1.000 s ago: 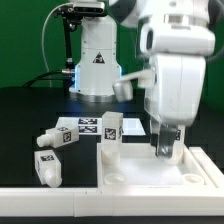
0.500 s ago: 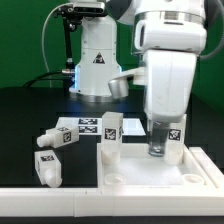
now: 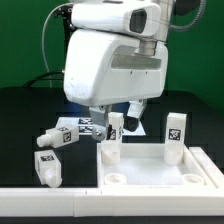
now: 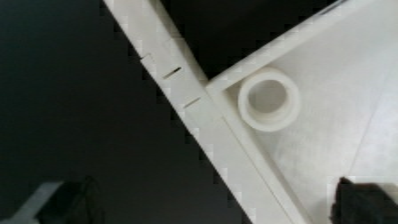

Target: Assemble square table

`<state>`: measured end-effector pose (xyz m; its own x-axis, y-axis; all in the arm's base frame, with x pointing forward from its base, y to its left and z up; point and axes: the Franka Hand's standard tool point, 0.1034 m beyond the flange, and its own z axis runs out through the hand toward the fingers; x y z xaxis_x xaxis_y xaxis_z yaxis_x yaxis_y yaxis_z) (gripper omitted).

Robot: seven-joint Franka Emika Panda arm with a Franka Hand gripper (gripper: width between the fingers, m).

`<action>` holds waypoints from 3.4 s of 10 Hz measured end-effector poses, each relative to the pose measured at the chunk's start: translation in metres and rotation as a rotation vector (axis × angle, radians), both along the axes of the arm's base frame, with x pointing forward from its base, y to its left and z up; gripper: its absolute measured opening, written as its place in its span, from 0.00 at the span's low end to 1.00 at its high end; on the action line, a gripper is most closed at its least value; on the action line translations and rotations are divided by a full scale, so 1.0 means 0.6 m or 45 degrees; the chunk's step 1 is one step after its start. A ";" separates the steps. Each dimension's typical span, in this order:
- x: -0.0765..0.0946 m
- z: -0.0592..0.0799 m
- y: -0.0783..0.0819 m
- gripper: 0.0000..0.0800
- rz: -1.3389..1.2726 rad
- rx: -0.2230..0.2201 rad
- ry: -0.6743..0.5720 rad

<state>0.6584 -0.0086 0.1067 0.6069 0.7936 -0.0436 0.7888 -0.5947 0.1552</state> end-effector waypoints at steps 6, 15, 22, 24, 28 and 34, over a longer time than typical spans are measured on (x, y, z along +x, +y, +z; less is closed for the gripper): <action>-0.056 -0.042 -0.099 0.81 -0.691 0.108 0.110; -0.112 -0.127 -0.178 0.81 -0.737 0.115 0.155; -0.136 -0.161 -0.165 0.47 -0.707 0.109 0.180; -0.134 -0.136 -0.182 0.36 -0.605 0.110 0.175; -0.180 -0.052 -0.252 0.36 -0.184 0.116 0.137; -0.257 -0.040 -0.259 0.36 0.774 0.107 0.233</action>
Offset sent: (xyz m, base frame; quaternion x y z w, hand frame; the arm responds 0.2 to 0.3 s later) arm -0.0341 -0.0733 -0.0264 0.0850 -0.0430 0.2261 0.9694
